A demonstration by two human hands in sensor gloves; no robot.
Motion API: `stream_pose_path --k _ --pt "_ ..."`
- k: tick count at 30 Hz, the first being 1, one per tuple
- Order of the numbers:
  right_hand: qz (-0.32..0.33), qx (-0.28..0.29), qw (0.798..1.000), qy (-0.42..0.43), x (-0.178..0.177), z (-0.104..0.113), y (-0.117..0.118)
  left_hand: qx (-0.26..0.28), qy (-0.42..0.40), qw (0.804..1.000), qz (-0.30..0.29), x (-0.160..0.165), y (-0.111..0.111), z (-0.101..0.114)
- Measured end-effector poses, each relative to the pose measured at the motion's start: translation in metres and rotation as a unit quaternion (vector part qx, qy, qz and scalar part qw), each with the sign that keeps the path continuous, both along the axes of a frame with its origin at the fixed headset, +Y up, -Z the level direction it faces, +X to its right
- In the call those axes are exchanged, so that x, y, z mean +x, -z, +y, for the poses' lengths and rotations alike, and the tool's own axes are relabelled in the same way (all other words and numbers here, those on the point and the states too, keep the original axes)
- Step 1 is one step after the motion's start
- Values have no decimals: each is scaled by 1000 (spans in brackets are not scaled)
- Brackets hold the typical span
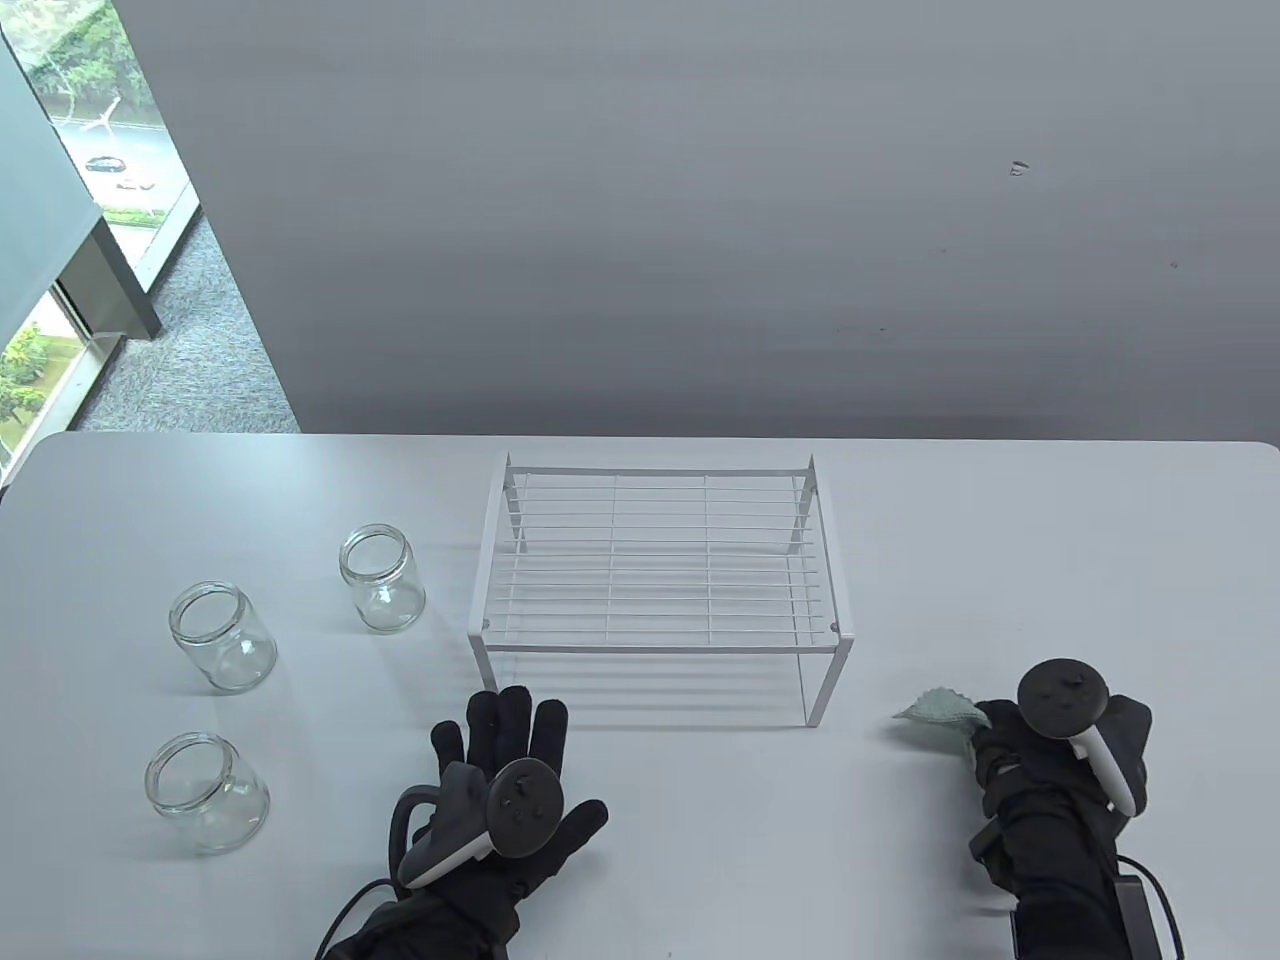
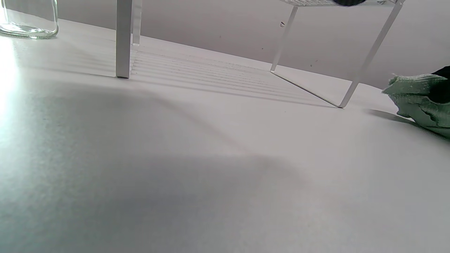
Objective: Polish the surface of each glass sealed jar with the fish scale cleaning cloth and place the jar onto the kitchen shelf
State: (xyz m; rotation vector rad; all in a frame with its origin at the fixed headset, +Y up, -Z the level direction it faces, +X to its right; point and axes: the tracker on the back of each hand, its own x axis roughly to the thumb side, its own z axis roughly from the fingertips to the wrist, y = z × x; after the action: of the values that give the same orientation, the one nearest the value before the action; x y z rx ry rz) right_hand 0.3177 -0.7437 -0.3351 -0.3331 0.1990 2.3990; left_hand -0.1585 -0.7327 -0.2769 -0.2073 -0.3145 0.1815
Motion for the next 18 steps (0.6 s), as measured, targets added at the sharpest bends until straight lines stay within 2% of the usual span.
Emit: stream_pose_path --k 3,10,15,18 --pt "18 12 992 125 -22 0 -7 -2 -5 1000 5 -3 1 -1" --pt "79 22 968 237 -78 -1 -21 -9 -5 1000 13 -6 3 -3" --pt "79 39 938 336 -110 -4 -26 -11 -8 1000 19 -9 4 -3" --pt "66 58 927 366 -124 -10 -28 -12 -8 1000 25 -11 5 -2"
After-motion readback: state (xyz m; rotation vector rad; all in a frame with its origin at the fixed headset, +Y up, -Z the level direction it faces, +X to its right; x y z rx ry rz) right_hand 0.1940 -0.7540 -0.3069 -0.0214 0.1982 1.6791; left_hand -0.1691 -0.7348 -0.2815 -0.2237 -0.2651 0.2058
